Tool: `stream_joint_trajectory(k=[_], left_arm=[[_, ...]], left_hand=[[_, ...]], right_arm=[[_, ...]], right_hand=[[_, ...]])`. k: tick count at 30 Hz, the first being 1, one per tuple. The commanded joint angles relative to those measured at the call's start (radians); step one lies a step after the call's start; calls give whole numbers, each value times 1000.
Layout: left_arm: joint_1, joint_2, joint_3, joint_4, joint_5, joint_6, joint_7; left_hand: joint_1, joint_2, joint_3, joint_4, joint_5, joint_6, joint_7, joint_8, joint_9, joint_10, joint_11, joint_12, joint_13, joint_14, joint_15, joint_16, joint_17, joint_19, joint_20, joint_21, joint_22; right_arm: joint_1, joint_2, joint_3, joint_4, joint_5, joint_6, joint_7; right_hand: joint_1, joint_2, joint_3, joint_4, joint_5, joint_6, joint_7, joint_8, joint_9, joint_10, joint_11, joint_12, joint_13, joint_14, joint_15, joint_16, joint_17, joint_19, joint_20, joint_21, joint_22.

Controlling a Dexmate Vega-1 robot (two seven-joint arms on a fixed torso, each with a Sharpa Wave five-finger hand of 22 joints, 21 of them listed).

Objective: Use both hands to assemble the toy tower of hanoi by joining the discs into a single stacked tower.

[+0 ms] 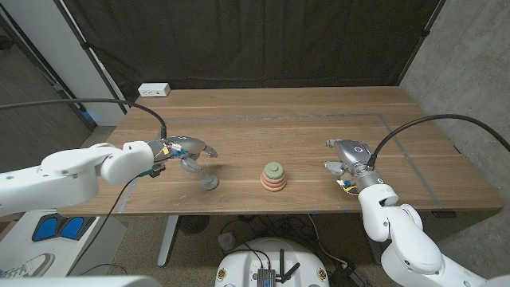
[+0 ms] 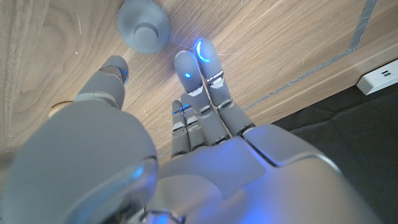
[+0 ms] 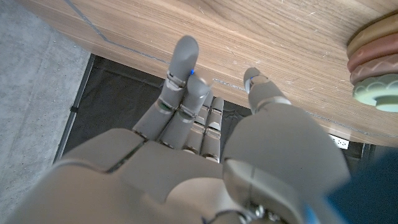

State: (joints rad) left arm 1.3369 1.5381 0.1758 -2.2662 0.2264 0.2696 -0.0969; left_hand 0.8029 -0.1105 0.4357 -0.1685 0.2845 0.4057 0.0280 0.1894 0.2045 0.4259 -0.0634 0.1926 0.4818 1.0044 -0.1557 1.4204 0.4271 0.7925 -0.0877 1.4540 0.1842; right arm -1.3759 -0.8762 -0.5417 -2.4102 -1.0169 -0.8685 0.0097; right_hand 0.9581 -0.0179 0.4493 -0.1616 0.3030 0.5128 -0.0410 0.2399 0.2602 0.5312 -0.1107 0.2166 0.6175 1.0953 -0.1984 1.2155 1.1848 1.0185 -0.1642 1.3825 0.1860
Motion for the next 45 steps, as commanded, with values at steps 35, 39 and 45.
stream_joint_trajectory(k=[35,39,45], left_arm=[[-61,-58,173,69,199,-75,72],[-63,-71,185,76,227,-72,79],[-61,-79,189,81,231,-67,77]], left_hand=[[32,-7,-19,3,-14,2,-4,11,-3,0,-2,6,-22,22,-62,13,-8,16,-118,6,4],[34,-5,-20,4,-16,7,-5,13,-3,8,-3,9,-24,28,-62,18,-4,16,-118,6,4],[36,-3,-22,5,-17,16,-5,17,-3,13,-6,10,-27,27,-62,19,-6,17,-118,7,4]], right_arm=[[51,2,-36,19,10,-20,16],[52,-3,-36,16,12,-22,18],[55,-5,-37,16,16,-21,15]], right_hand=[[-1,7,-10,1,12,13,-1,-1,1,20,4,-3,8,0,-23,-11,1,-12,-54,9,0],[-1,10,-12,2,13,16,0,-1,0,21,3,-4,9,-3,-23,-17,-4,-12,-54,10,0],[-3,12,-14,2,15,17,2,-1,0,23,3,-5,11,3,-23,-14,3,-13,-53,12,0]])
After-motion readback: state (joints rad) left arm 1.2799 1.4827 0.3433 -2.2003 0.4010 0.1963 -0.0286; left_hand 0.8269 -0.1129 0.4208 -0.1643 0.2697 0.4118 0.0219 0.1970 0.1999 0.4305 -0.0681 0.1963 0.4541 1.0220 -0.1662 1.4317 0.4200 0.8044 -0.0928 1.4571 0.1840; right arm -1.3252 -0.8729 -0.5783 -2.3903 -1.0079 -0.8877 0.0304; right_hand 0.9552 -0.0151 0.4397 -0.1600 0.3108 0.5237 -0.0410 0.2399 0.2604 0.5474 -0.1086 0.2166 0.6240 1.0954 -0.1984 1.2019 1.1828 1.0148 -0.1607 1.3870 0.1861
